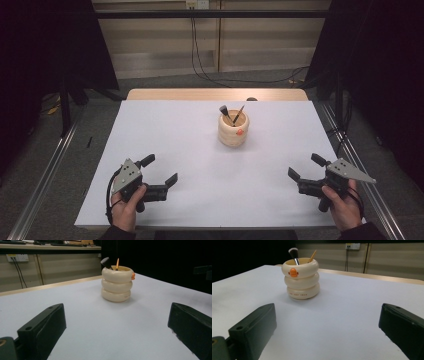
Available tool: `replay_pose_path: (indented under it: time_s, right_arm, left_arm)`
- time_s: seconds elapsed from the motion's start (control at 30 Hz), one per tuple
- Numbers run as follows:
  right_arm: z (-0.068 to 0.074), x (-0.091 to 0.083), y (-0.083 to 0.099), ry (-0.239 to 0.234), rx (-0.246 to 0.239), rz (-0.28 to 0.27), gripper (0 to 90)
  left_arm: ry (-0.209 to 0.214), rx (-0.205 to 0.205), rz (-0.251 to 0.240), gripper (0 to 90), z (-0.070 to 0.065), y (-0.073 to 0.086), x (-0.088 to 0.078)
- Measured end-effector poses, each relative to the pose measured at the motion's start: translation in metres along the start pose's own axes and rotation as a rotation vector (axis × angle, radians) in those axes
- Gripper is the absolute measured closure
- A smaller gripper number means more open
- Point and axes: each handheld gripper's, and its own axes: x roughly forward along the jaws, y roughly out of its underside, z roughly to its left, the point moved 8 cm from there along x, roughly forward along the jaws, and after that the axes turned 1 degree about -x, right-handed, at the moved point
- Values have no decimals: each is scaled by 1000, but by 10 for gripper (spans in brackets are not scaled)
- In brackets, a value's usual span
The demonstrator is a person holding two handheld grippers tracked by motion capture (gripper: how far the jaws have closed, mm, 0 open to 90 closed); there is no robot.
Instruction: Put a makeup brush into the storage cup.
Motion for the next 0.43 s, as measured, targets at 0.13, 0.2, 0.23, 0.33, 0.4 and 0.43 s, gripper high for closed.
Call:
replay_pose_path:
  time_s: [0.13, 0.2, 0.23, 0.33, 0.4, 0.43]
  right_arm:
    - [-1, -2, 6, 7, -21, 12, 11]
    - [-2, -2, 4, 12, -24, 0, 10]
    - [-2, -3, 3, 11, -26, -8, 7]
    - [-3, -3, 2, 12, -18, -16, 6]
    - [-4, -3, 3, 14, -9, -12, 5]
    - [-5, -3, 3, 16, -11, -12, 4]
  left_arm:
    - [3, 15, -5, 17, -1, -1, -1]
    - [7, 23, -2, 17, -1, 0, -1]
    - [5, 21, -4, 17, -1, 0, -1]
    - [2, 10, -5, 17, 0, 0, -1]
    - [5, 14, -5, 17, 0, 0, -1]
    - [3, 13, -5, 17, 0, 0, -1]
